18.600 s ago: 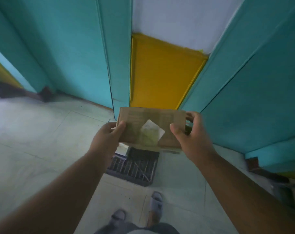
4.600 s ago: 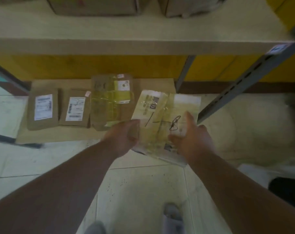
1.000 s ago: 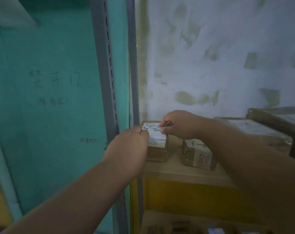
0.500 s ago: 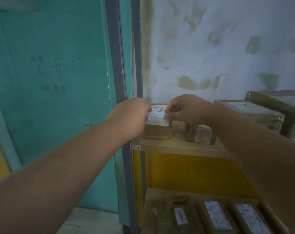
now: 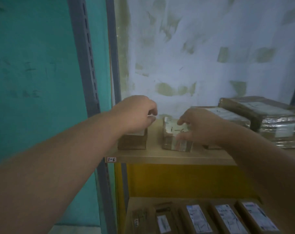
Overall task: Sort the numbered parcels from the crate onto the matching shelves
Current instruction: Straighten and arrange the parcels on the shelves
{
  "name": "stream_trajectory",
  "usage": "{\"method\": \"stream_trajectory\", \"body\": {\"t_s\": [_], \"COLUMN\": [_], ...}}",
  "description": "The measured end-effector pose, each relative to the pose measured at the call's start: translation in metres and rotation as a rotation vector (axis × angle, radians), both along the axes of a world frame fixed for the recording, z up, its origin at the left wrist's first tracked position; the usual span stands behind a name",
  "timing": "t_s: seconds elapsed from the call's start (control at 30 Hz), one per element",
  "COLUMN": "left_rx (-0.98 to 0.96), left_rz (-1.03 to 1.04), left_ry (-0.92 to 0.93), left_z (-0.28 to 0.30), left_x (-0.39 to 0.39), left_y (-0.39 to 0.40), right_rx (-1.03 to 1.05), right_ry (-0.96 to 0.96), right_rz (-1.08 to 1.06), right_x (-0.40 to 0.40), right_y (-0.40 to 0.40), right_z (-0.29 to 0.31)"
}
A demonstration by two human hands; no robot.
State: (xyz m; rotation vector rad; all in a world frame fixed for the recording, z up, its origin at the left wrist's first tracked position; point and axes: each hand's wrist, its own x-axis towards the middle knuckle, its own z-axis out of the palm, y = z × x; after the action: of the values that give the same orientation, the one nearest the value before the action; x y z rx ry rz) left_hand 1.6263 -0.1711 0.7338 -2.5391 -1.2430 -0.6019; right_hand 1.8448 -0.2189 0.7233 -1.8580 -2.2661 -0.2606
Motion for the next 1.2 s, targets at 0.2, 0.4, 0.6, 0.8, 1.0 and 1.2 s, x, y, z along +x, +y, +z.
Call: {"method": "stream_trajectory", "body": {"t_s": [0.2,0.4,0.6,0.8,1.0,1.2], "left_rx": [-0.325,-0.426,-0.389,-0.375,-0.328,-0.275], "left_rz": [-0.086,-0.071,-0.112,-0.166,-0.165,-0.234], "left_ry": [0.218,0.198,0.208,0.246,0.308,0.201], "left_z": [0.013,0.005,0.003,0.005,0.016,0.027], "left_x": [0.057,0.049,0.044,0.04,0.046,0.091], "left_y": [0.041,0.049,0.053,0.058,0.058,0.058], "right_rx": [-0.038,-0.012,0.025,0.041,0.114,0.238], "right_ry": [-0.099,0.029,0.085,0.107,0.175,0.233], "right_rz": [0.026,0.045,0.0,-0.043,-0.1,-0.295], "right_x": [0.014,0.013,0.007,-0.002,0.0,0.073], "right_y": [0.011,0.02,0.016,0.008,-0.008,-0.034], "right_z": [-0.017,-0.024,-0.029,-0.033,-0.023,0.006]}}
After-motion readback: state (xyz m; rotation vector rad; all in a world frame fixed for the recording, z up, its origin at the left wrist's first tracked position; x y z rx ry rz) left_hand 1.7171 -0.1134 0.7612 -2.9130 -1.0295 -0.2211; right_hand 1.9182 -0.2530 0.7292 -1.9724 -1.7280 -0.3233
